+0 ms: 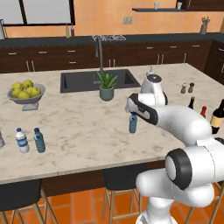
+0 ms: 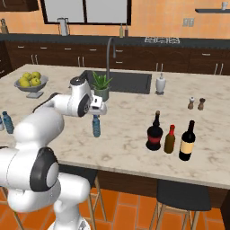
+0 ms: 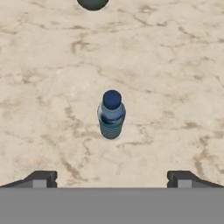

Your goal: Move the plastic bottles in the middle to the plastics group, and the glass bottles in the middle to the glass group.

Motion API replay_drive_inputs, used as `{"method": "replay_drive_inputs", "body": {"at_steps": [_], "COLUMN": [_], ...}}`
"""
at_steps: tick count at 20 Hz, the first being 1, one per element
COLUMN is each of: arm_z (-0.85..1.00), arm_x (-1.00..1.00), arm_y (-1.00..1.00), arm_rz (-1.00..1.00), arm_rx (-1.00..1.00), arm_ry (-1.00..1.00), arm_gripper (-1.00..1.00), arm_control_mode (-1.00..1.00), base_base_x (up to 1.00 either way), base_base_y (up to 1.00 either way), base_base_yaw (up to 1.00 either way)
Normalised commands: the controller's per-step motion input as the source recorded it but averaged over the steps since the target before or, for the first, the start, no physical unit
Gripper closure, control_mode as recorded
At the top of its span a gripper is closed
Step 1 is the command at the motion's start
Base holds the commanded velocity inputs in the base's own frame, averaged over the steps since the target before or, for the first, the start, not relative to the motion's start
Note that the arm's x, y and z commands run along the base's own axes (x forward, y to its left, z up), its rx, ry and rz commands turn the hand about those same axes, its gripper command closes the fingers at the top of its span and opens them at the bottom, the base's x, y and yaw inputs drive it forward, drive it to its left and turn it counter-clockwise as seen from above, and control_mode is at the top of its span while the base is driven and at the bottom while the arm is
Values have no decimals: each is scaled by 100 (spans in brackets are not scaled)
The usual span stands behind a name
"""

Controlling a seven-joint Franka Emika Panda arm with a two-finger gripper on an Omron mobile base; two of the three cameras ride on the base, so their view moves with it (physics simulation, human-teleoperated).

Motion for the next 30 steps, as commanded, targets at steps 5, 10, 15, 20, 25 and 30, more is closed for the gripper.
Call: {"method": "replay_drive_inputs", "body": {"at_steps": [5,10,15,20,25,30], "arm_z": [-39,-4,-14,-34,-22,-13], "arm_x": [32,42,16,0,10,22], "arm_y": [0,0,0,0,2,0], "arm_rz": [0,0,0,0,0,0], "arm_rx": [0,0,0,0,0,0], "arm_ry": [3,0,0,0,0,-1], "arm_gripper": [-100,-100,-100,-100,-100,-100], "arm_control_mode": [-100,-100,-100,-100,-100,-100], "base_base_x": [0,0,0,0,0,0], "base_base_y": [0,0,0,0,0,0], "base_base_yaw": [0,0,0,0,0,0]}}
